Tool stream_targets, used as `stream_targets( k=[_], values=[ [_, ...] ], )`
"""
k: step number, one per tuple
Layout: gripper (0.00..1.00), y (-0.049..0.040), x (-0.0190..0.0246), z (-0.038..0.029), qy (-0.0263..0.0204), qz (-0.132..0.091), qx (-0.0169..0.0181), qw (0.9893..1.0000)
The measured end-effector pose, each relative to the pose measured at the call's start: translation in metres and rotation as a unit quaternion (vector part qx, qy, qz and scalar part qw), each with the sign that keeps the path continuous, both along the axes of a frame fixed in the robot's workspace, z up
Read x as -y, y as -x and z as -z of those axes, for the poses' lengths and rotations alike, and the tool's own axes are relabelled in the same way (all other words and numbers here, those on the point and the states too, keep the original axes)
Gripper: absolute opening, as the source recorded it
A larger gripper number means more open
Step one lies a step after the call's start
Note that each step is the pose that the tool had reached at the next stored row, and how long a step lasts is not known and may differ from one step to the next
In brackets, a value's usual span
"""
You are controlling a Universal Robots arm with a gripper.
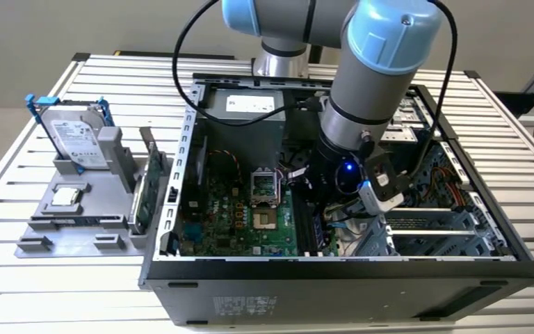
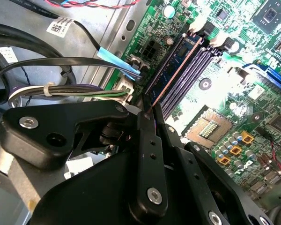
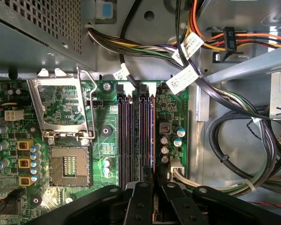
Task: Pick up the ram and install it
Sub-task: 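Insert the ram into the slot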
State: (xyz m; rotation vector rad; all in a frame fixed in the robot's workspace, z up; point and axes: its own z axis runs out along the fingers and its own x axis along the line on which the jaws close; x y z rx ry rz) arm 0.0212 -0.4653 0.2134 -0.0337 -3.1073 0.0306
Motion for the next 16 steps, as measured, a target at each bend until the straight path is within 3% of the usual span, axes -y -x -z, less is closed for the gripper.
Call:
stream_targets(
  k=[4, 5, 13, 16],
  values=[
    [0.00, 0.0000, 0.0000, 0.0001, 0.0000, 0.000, 0.0000, 1.0000],
    [1.00, 0.0000, 0.0000, 0.0000, 0.0001, 0.000, 0.0000, 1.0000],
    [1.00, 0.0000, 0.0000, -0.0002, -0.0001, 0.000, 0.0000, 1.0000],
    [1.00, 0.0000, 0.0000, -0.0046, -0.0001, 0.000, 0.0000, 1.0000]
  ],
)
